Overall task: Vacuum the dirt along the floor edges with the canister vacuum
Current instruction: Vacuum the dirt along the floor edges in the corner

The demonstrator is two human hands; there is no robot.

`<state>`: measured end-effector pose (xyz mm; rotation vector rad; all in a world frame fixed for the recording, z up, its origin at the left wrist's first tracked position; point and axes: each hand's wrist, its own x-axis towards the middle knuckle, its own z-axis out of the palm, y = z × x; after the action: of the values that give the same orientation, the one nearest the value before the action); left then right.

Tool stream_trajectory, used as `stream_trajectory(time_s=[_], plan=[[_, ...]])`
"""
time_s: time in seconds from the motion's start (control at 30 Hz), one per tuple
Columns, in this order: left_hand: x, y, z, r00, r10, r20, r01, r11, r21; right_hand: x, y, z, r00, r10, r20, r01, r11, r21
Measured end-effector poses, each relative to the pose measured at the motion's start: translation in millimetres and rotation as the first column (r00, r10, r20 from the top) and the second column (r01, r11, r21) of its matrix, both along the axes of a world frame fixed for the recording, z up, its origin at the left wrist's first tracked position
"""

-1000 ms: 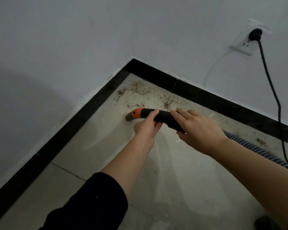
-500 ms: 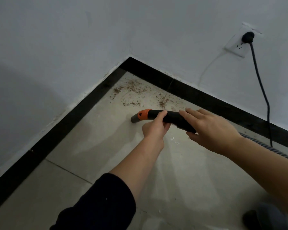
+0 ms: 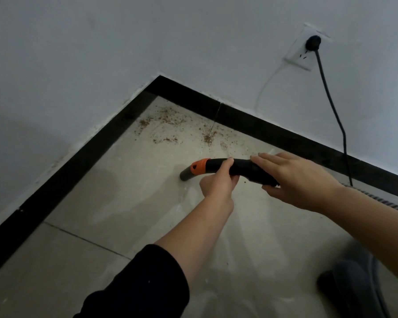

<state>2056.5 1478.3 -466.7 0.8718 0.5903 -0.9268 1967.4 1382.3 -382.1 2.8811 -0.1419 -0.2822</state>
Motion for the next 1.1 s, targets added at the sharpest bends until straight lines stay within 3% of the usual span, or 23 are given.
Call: stream_trajectory(time_s=[0.63, 1.1], plan=[[5.0, 16.1, -3.2, 0.999, 0.029, 0.018, -0.029, 1.000, 0.001, 7.8, 8.0, -2.8, 0.999, 0.047, -0.002, -0.047, 0.999, 0.022], [62.2, 11.3, -7.9, 0.996, 0.002, 0.091, 0.005, 0.997, -0.076, 51.2, 19.9, -15.2, 0.997, -0.054, 0.056, 0.056, 0.998, -0.039]])
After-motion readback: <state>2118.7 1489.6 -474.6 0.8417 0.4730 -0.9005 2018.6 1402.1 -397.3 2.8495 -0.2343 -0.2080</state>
